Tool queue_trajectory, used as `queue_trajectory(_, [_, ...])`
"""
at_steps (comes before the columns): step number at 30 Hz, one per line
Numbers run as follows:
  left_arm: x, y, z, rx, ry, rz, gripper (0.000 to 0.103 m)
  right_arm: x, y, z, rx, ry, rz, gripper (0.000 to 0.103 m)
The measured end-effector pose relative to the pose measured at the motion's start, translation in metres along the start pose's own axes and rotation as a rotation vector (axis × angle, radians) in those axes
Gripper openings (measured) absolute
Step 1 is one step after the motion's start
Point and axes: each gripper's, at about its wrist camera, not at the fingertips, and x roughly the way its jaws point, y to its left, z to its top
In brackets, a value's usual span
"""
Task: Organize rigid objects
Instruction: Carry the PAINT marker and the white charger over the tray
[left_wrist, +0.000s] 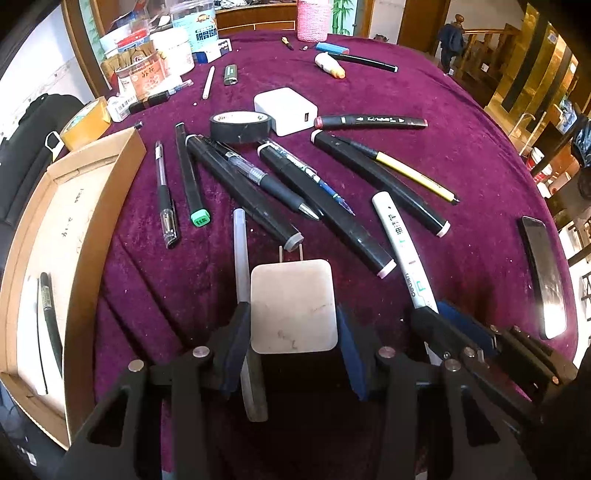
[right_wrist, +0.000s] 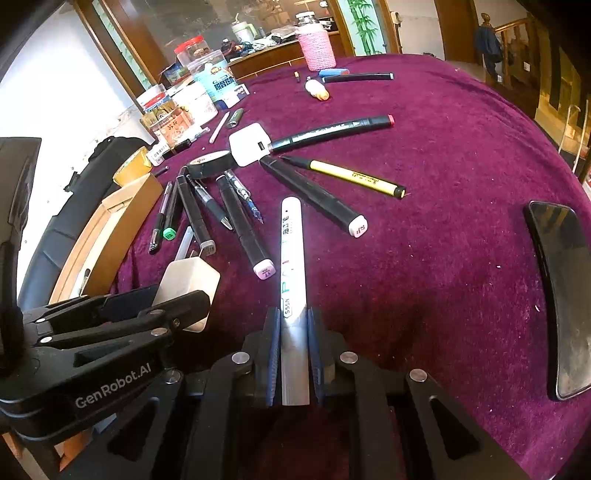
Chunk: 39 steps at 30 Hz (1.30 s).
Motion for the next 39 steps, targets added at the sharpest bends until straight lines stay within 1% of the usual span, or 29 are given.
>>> queue_trajectory(4, [-0.004,0.002,-0.001,-0.013,0.002,-0.022,0.045,0.000,-0.001,0.000,-0.003,0.000,0.000,0.015])
queue_trajectory(6, [-0.009,0.003,-0.004,-0.015,-0.008,-0.033,0.045,0.001,-0.001,0.001,-0.001,0.005,0.003,0.015])
queue_trajectory(8, [-0.014,0.009,-0.005,-0.038,-0.018,-0.067,0.045,0.001,-0.001,0.002,0.001,0.010,0.006,0.015])
queue_trajectory(12, [-0.025,0.034,-0.004,-0.139,-0.015,-0.188,0.045,0.004,-0.001,0.007,0.012,0.017,0.005,0.015])
queue_trajectory(15, [-0.031,0.040,-0.006,-0.156,-0.030,-0.200,0.045,0.007,0.003,0.008,0.011,0.011,-0.012,0.015])
queue_trajectory(19, [-0.039,0.047,-0.011,-0.174,-0.026,-0.253,0.045,0.009,0.012,0.007,-0.035,-0.006,-0.068,0.014])
queue_trajectory(23, [-0.048,0.061,-0.017,-0.202,-0.028,-0.298,0.045,0.004,0.011,0.006,0.001,-0.015,-0.077,0.014])
queue_trajectory(26, [-0.056,0.073,-0.020,-0.221,-0.050,-0.288,0.045,-0.007,0.015,0.006,0.011,-0.041,-0.074,0.014])
queue_trajectory(29, [-0.065,0.087,-0.024,-0.244,-0.070,-0.293,0.045,-0.017,0.025,0.009,0.010,-0.068,-0.050,0.014])
queue_trajectory(32, [-0.074,0.100,-0.028,-0.261,-0.098,-0.279,0.045,-0.027,0.042,0.012,-0.011,-0.092,-0.006,0.014])
queue_trajectory(34, [-0.081,0.110,-0.030,-0.271,-0.114,-0.257,0.045,-0.030,0.057,0.014,-0.037,-0.098,0.023,0.014])
queue_trajectory(36, [-0.085,0.122,-0.033,-0.286,-0.128,-0.223,0.045,-0.031,0.075,0.016,-0.072,-0.096,0.052,0.014])
queue_trajectory(39, [-0.090,0.142,-0.039,-0.314,-0.133,-0.209,0.045,-0.026,0.099,0.018,-0.108,-0.077,0.101,0.014])
